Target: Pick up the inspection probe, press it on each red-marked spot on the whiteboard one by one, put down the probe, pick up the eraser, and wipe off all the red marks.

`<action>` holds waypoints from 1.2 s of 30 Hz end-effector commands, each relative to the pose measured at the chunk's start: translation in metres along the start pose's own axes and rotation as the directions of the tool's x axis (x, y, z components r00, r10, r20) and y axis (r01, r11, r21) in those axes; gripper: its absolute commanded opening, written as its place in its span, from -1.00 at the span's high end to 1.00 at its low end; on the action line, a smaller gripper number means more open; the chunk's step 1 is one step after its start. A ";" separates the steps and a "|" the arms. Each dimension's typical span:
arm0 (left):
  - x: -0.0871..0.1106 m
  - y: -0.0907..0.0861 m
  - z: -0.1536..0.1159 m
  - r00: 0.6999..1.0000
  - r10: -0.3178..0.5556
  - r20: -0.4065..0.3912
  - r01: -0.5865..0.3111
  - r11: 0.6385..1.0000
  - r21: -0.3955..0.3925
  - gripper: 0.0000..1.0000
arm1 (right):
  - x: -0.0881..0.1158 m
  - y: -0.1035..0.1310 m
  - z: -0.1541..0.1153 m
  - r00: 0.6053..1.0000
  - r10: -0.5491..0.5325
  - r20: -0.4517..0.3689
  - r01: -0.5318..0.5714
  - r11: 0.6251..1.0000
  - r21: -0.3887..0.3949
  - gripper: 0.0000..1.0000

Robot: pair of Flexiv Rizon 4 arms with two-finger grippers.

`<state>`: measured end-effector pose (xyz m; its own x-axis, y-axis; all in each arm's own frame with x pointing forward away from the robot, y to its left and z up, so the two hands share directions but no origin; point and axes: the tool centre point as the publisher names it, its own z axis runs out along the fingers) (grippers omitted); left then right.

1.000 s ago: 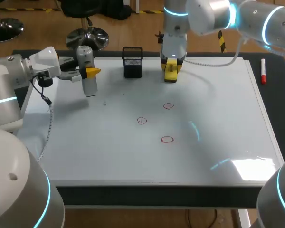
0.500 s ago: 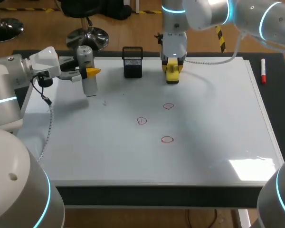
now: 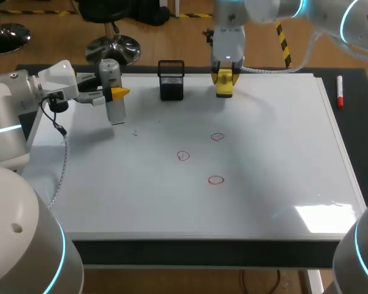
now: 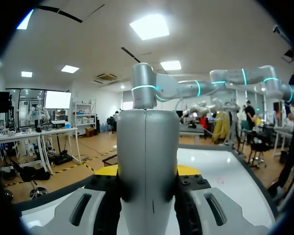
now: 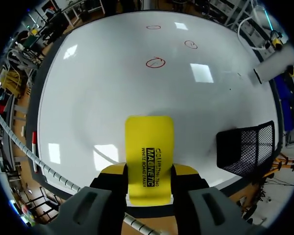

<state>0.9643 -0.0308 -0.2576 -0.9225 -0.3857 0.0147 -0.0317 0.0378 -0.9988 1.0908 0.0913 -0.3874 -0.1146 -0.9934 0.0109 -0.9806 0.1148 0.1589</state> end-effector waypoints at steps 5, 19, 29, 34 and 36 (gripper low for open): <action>0.000 0.000 0.001 1.000 0.002 0.004 -0.002 1.000 0.002 1.00 | 0.017 0.018 -0.039 1.000 0.026 -0.006 -0.026 1.000 0.012 1.00; 0.000 0.000 0.001 1.000 0.002 0.004 -0.002 1.000 0.002 1.00 | 0.059 0.039 -0.064 0.984 0.175 0.020 -0.176 0.981 0.076 1.00; 0.000 0.000 0.001 1.000 0.002 0.004 -0.002 1.000 0.002 1.00 | 0.082 0.056 -0.071 0.966 0.258 0.035 -0.260 0.960 0.101 1.00; 0.000 0.000 0.001 1.000 0.002 0.004 -0.002 1.000 0.002 1.00 | 0.090 0.062 -0.070 0.953 0.299 0.048 -0.302 0.947 0.105 1.00; 0.000 0.000 0.001 1.000 0.002 0.004 -0.002 1.000 0.002 1.00 | 0.093 0.063 -0.070 0.948 0.313 0.055 -0.318 0.942 0.105 1.00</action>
<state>0.9644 -0.0307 -0.2576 -0.9225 -0.3857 0.0147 -0.0317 0.0378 -0.9988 1.0366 0.0113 -0.3089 -0.4239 -0.9055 0.0185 -0.9024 0.4240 0.0768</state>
